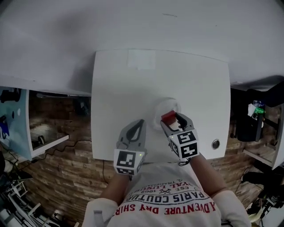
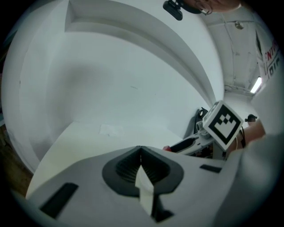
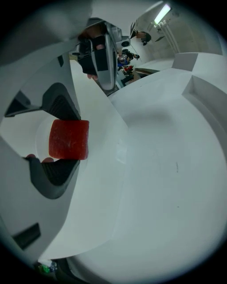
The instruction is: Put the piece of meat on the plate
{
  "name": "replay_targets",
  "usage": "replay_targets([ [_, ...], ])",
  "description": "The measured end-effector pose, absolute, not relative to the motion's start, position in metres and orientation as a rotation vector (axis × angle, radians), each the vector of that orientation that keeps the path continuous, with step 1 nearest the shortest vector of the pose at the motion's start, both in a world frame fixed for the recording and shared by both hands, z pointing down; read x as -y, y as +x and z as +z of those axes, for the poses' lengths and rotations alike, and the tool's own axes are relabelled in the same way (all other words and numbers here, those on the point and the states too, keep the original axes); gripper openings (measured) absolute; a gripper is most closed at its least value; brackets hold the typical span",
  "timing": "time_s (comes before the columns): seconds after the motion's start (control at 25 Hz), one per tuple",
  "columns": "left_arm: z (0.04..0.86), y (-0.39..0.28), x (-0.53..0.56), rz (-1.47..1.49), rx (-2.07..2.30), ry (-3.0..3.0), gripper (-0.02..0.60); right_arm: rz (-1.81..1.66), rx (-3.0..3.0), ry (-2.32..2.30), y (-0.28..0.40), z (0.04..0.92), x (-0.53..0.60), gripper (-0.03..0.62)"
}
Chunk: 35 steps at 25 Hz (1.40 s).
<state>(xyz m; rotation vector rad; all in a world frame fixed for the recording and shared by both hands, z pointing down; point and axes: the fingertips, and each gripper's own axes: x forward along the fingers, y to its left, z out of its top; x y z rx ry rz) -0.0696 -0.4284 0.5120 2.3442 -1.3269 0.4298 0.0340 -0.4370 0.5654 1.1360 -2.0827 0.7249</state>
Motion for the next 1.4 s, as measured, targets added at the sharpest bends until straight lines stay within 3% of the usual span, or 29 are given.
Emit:
replay_targets([
  [0.48, 0.546, -0.073, 0.432, 0.470, 1.327, 2.257, 0.006, 0.708, 1.936, 0.958, 0.027, 0.624, 0.443, 0.279],
  [1.4, 0.552, -0.070, 0.432, 0.469, 1.310, 2.245, 0.006, 0.691, 1.977, 0.924, 0.016, 0.629, 0.451, 0.298],
])
